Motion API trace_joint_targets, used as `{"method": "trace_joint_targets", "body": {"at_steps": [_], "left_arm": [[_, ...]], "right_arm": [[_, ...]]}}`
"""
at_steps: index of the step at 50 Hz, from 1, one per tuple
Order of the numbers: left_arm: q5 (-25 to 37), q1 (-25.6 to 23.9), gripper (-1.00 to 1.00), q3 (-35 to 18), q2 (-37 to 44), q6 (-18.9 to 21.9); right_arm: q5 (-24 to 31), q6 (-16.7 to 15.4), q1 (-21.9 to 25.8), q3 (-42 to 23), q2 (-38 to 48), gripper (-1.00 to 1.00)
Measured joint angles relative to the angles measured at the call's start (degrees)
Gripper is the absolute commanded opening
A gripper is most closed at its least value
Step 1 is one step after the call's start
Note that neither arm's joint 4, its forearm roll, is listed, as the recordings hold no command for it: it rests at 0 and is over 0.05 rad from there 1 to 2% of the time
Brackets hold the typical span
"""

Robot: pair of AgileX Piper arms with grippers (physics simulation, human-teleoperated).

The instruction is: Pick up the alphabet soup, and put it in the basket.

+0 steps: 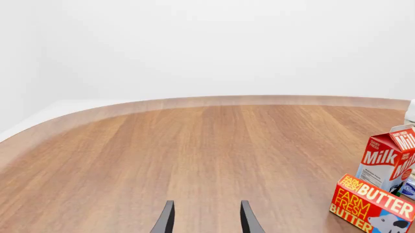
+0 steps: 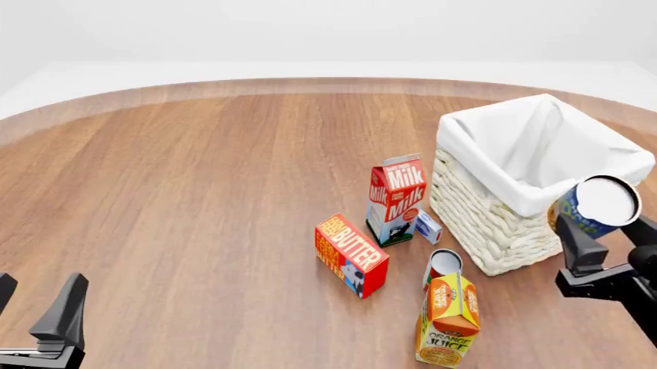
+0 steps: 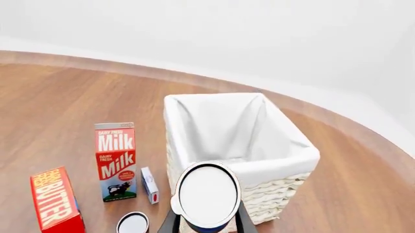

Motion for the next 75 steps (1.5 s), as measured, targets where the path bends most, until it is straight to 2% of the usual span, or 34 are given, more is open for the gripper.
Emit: {"method": "trace_joint_targets", "body": {"at_steps": [33,75], "left_arm": [[0.0,0.0,1.00,0.0,0.0,0.0],[0.0,0.0,1.00,0.0,0.0,0.0]], "right_arm": [[0.8,-1.7,0.0,-9.2,4.4,-1.00],[-1.3,-1.4,-1.5,-19.1,17.5,-1.00]]}}
